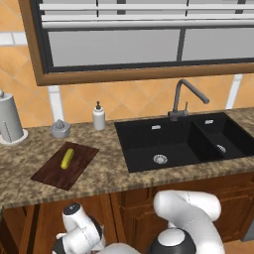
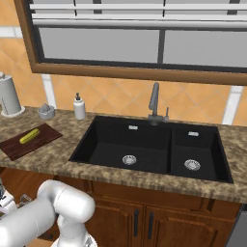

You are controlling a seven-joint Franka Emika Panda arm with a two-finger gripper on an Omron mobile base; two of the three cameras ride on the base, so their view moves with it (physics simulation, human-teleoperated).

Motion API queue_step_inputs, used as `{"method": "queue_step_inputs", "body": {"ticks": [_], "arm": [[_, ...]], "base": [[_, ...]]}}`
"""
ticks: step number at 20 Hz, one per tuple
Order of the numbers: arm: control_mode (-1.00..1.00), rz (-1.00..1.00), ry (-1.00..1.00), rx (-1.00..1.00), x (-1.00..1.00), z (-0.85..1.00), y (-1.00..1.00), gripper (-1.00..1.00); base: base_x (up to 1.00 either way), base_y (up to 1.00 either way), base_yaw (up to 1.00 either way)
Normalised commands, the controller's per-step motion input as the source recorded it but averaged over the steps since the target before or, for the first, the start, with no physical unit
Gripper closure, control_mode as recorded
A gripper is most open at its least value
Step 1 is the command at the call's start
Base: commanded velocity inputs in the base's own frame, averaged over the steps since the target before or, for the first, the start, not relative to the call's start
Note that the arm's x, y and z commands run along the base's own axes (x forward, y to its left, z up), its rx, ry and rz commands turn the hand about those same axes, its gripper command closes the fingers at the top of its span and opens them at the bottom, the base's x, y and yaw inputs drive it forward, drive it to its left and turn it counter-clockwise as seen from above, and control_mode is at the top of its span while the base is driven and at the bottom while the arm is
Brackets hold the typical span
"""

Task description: Place the appropriate cutting tool for cutting the cucumber skin on the cutting board.

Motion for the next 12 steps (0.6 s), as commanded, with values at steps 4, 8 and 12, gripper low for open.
{"method": "queue_step_inputs", "body": {"ticks": [4, 8, 12], "arm": [[-1.00, 0.00, 0.00, -0.03, -0.10, -0.56, 0.10, 1.00], [-1.00, 0.00, 0.00, 0.00, -0.07, -0.35, 0.07, 1.00], [-1.00, 0.00, 0.01, 0.01, -0.26, 0.20, 0.12, 1.00]], "base": [[0.00, 0.00, 0.00], [0.00, 0.00, 0.00], [0.00, 0.00, 0.00]]}}
